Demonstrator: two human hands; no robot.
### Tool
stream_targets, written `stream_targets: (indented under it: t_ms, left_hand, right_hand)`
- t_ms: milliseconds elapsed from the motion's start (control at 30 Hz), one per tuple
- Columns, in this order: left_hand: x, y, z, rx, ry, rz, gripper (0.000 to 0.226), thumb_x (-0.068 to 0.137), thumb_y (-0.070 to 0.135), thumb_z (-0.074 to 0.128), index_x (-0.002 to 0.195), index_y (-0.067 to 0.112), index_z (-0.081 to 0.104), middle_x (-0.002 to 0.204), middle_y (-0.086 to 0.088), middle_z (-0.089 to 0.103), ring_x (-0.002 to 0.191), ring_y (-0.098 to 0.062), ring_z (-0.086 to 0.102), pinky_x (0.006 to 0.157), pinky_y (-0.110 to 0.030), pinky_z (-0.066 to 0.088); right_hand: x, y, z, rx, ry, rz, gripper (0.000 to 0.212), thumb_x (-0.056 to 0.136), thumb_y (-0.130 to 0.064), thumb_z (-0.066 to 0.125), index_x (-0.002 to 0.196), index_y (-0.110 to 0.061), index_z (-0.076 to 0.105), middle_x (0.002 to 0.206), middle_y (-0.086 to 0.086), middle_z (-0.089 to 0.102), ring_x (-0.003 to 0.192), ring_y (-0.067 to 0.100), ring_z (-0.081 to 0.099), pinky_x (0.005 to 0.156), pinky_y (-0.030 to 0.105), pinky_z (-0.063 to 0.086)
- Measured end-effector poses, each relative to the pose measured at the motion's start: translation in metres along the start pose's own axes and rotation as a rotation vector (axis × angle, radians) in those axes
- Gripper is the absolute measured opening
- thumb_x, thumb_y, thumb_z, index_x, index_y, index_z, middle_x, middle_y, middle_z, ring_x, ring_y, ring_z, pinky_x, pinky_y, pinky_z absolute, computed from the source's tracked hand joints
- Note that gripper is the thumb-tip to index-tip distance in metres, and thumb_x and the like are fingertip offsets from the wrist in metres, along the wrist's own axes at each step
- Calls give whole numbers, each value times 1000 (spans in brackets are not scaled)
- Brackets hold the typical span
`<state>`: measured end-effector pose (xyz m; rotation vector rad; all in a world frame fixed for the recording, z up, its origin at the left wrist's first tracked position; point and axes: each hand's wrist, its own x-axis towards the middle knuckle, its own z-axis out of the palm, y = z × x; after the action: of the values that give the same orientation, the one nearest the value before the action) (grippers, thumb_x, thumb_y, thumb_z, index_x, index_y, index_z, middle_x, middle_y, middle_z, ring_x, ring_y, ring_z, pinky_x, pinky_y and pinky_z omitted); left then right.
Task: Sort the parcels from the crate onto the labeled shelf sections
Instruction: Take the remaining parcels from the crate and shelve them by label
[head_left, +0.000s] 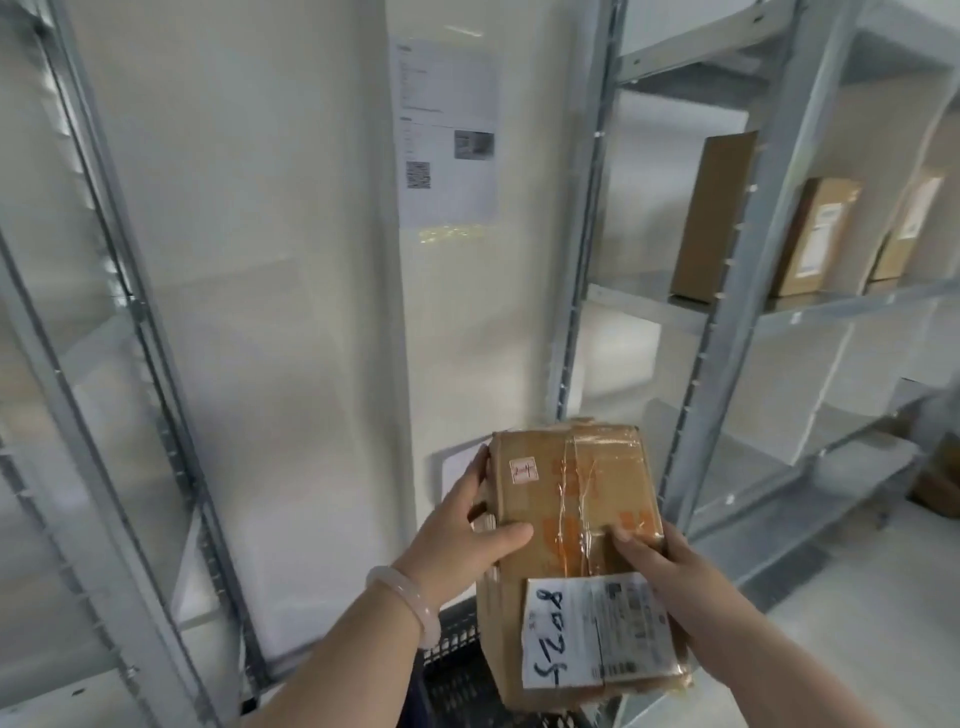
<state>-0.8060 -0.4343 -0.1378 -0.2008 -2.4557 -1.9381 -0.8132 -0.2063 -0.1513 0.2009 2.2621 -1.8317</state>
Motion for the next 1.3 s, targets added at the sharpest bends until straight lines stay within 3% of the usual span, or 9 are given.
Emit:
stream_targets:
  t_ms: [100,233,300,467,567,667,900,1167,1300]
  left_hand:
    - [3,21,41,58,24,103,62,87,38,69,124,67,28,121,40,48,124,5,47,97,-25,49]
    - [2,61,120,88,-5,215,45,92,42,58,114,69,31,112,41,49,101,20,49,78,-7,43]
    - [0,77,165,92,6,265,44,93,42,58,117,69,33,114,38,53,100,20,50,80,-8,45]
    - [-9,103,273,46,-9,342,48,92,46,58,138,42,47,122,22,64,112,0,61,96,-35,54]
    - [-18,117,332,19,-79,361,49,93,44,56,141,41,45,120,23,64,105,6,63,87,-21,56]
    - [-25,128,384,2,-154,386,50,90,46,57,138,47,44,112,32,63,101,16,59,76,-5,50]
    - [-29,137,477,17,-273,420,52,87,41,64,128,58,37,113,32,61,106,7,60,80,-11,53]
    - [1,135,549,4,-405,494,53,88,32,68,119,64,39,110,39,60,106,22,52,78,1,42]
    - [35,134,575,-20,-476,526,55,88,41,65,136,53,41,121,29,62,115,11,54,97,-22,49]
  right_hand:
    - [-21,0,-37,77,83,-51,48,83,-48,65,126,-33,49,104,2,68,95,29,65,92,53,50]
    - [-49,8,-109,98,238,-137,47,86,-49,62,128,-37,45,105,-2,67,94,23,65,87,47,52]
    - [-66,16,-150,132,288,-159,49,85,-50,64,129,-36,47,106,-5,67,96,21,66,89,48,52]
    - [-112,41,-247,181,411,-222,30,89,-43,63,117,-44,51,102,-11,69,90,12,68,81,40,55]
    - [-140,61,-298,203,468,-215,19,89,-41,64,102,-49,53,97,-10,72,84,14,72,80,43,57]
    - [-164,78,-341,211,517,-190,23,88,-43,63,106,-51,51,96,-8,73,85,16,73,82,48,58]
    - [-200,110,-409,228,641,-134,35,92,-43,57,121,-49,39,103,-7,67,89,16,68,64,32,51]
    - [-200,143,-459,303,795,-73,26,90,-42,61,113,-47,51,97,-6,72,88,19,71,82,48,56]
    - [-182,145,-477,304,875,-83,18,90,-42,62,103,-52,53,94,-10,73,91,17,71,88,50,54]
